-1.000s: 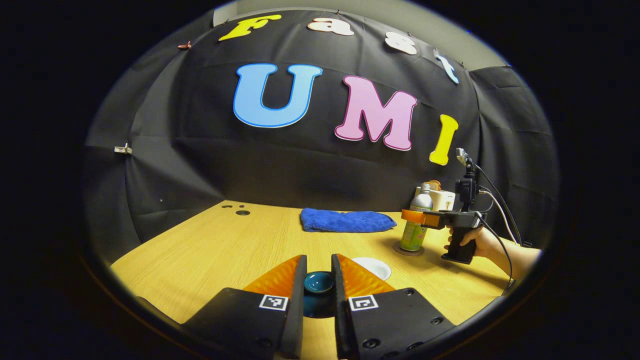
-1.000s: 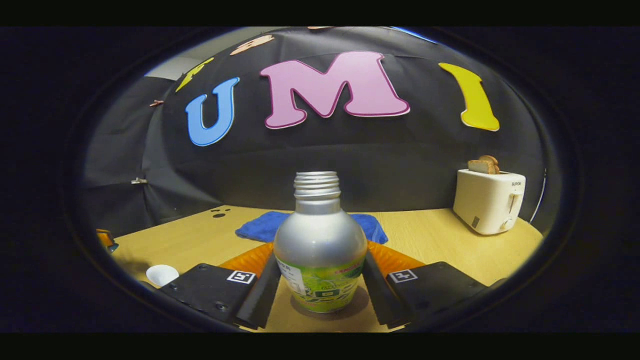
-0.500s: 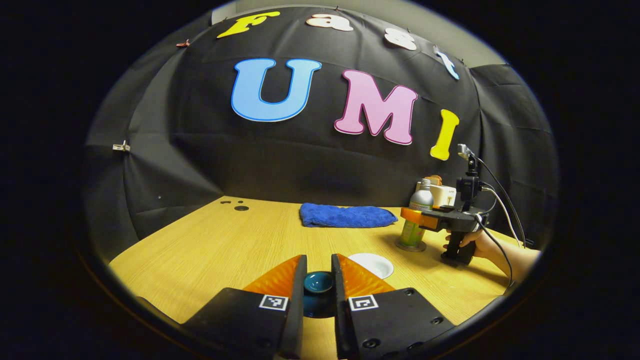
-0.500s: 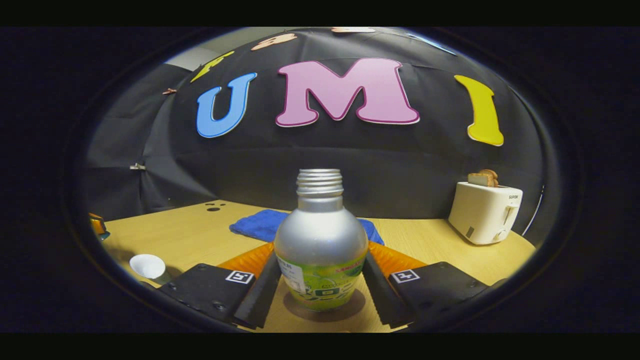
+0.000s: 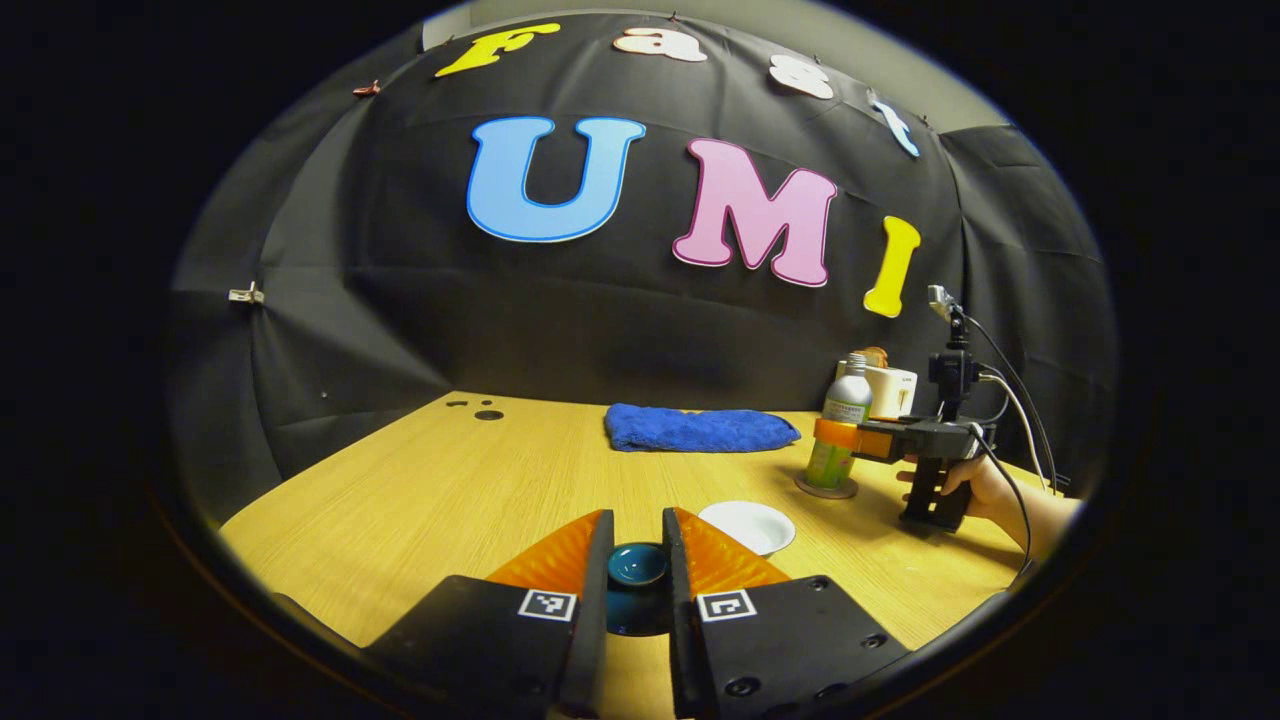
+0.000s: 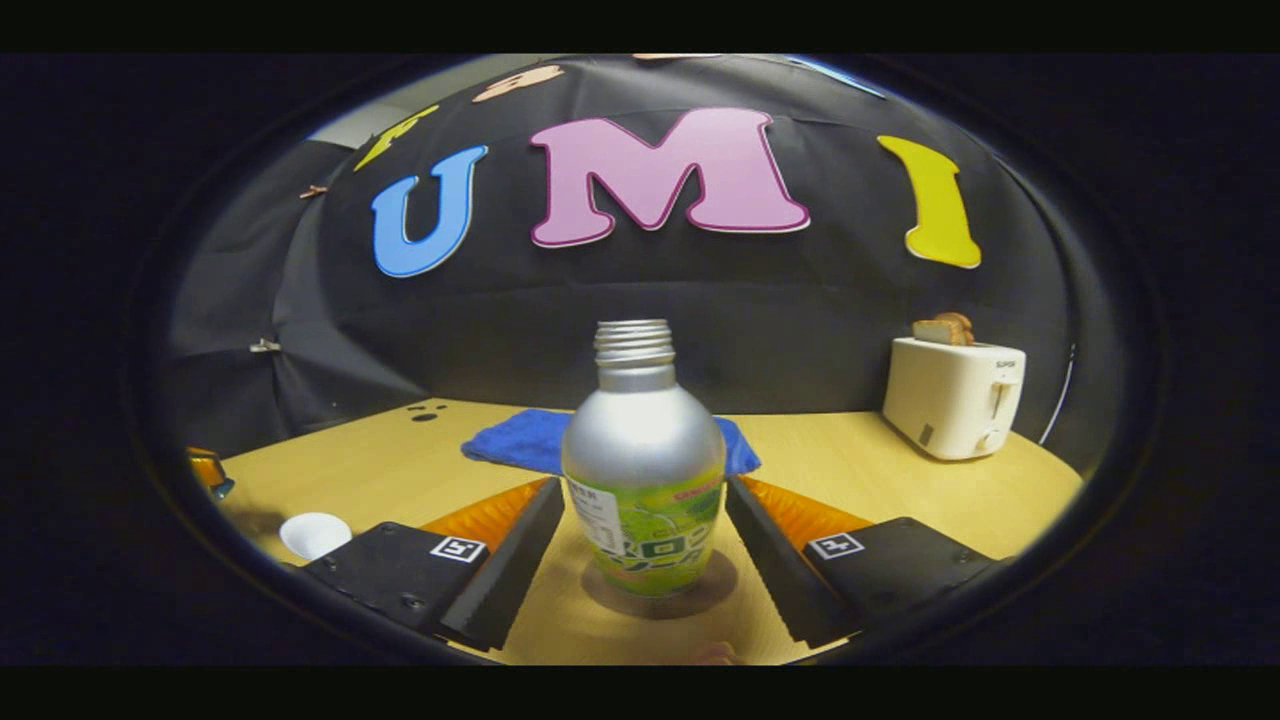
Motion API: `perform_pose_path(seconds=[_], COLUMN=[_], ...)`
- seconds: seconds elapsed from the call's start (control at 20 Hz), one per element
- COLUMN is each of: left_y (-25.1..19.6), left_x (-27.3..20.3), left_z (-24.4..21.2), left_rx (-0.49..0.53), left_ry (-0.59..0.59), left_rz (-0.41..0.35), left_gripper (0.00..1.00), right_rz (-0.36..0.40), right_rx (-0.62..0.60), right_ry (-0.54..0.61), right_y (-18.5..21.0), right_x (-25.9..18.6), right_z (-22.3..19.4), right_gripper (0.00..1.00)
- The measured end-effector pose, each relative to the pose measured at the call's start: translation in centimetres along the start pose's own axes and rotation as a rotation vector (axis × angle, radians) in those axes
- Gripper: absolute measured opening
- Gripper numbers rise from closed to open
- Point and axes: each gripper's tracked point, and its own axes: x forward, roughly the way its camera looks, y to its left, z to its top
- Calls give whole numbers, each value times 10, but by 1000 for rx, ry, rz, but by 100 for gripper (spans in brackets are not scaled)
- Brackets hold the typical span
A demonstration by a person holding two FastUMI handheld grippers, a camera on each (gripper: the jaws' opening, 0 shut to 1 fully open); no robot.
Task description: Open the teacup lid with one hand, grasp the water bottle and pour water into the teacup with the other hand; after pouring, place the water bottle on the coaster and then close the teacup lid.
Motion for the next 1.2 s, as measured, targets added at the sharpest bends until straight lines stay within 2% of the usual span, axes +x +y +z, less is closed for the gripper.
perform_pose_path(seconds=[0.3, 0.4, 0.55, 0.75, 1.0, 1.2], left_y=[-16, -23, -45, -67, -81, -89], left_x=[2, 8, 24, 47, 72, 88], left_z=[7, 15, 23, 22, 4, -5], left_rx=[-18, -6, 1, 21, 53, 70], left_ry=[-15, -28, -36, -24, 30, 55], left_rz=[-32, -43, -84, -118, -108, -111], left_gripper=[30, 30, 30, 30, 31, 31], right_rz=[20, -8, -24, 8, 9, -20], right_rx=[0, -23, -77, -55, -27, -45], right_ry=[22, 49, 1, -41, -89, -93], right_y=[10, 9, 14, 26, 24, 17], right_x=[-46, -72, -109, -151, -189, -202], right_z=[-13, -16, 5, 23, 33, 20], right_gripper=[100, 100, 100, 98, 98, 98])
